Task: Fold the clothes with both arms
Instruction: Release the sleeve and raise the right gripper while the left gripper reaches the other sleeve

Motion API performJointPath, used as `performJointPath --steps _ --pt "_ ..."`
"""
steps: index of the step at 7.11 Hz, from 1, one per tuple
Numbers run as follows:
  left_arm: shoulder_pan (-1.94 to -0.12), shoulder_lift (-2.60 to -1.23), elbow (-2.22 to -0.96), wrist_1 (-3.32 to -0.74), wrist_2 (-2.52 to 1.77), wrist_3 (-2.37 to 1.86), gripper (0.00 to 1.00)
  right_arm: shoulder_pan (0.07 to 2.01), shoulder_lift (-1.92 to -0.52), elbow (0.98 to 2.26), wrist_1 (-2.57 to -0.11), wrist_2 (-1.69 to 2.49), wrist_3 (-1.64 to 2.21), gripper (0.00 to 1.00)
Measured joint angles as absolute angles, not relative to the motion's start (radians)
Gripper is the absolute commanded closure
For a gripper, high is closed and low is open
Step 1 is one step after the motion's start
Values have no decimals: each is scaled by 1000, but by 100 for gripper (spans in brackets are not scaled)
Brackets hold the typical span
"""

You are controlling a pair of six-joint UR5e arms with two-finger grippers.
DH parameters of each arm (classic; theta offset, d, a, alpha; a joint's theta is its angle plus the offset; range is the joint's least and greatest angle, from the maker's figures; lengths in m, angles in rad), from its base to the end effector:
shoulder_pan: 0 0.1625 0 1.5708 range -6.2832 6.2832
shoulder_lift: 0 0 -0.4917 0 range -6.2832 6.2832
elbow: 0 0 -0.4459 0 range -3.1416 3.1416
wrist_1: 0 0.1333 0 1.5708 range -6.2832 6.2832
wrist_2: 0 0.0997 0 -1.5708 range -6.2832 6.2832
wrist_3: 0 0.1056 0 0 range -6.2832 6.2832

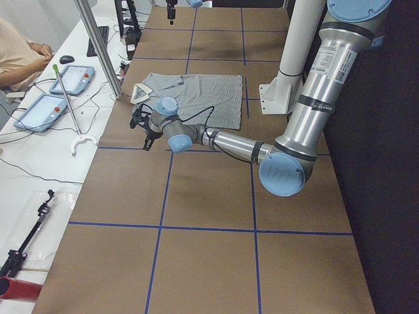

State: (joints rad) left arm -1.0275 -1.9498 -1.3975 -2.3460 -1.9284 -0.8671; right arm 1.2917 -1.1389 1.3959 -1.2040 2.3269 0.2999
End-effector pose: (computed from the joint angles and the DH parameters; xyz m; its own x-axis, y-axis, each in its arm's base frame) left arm 0.3084 -0.6970 0.5004 0.6408 0.1114 -0.7596 0.3107 0.8672 0.3892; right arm -0.1517 -0.7501 0.4998 0.6287 -0.3290 0.7046 0.0396 0.9185 0.3935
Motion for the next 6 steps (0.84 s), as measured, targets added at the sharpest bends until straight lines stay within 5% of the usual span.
performJointPath --steps 6 --pt "-821 -2189 -1120 -2361 -1712 -1083 47 1315 -1185 1395 -1155 2340 282 0"
